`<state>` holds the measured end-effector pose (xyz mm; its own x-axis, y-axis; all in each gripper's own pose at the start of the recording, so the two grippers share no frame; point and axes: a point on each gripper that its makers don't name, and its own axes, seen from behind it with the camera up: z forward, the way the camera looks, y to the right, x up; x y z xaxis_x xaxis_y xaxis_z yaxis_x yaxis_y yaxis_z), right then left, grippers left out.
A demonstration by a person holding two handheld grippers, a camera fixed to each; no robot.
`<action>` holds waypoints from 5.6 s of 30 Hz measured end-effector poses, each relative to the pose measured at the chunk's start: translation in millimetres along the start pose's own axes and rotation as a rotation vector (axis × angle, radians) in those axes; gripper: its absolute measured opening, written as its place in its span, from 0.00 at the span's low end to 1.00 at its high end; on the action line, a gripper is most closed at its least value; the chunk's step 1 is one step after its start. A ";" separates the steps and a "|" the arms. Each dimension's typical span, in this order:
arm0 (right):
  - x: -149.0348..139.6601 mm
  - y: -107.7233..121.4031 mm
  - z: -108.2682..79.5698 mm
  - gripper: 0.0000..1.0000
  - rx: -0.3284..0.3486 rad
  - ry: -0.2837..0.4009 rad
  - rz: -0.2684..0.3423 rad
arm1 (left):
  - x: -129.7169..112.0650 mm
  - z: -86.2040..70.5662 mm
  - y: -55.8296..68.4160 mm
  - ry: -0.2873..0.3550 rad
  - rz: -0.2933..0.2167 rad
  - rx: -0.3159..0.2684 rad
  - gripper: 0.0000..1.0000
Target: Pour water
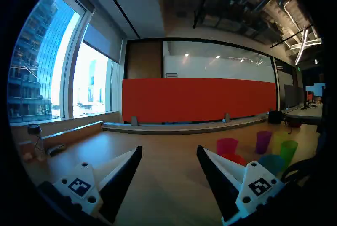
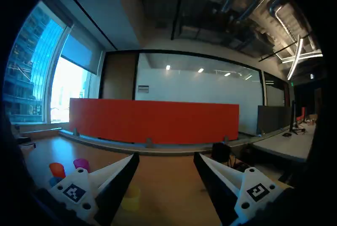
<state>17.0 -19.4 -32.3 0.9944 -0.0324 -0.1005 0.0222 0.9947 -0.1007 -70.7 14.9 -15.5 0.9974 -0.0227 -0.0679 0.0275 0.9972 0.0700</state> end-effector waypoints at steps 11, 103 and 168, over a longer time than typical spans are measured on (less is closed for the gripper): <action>-0.7 0.2 -1.1 1.00 0.000 0.000 0.001 | -6.5 1.7 3.6 -0.030 -0.002 -0.017 0.97; -114.5 5.5 18.6 1.00 0.037 -0.073 0.051 | -10.8 2.6 1.3 -0.047 0.000 -0.019 0.97; -118.3 3.4 18.5 1.00 0.034 -0.081 0.039 | -10.9 3.6 2.2 -0.046 0.000 -0.019 0.96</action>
<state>-98.6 -10.4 -2.4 0.9997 0.0133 -0.0228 -0.0148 0.9978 -0.0641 -81.3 17.0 -11.0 0.9994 -0.0256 -0.0217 0.0267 0.9984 0.0507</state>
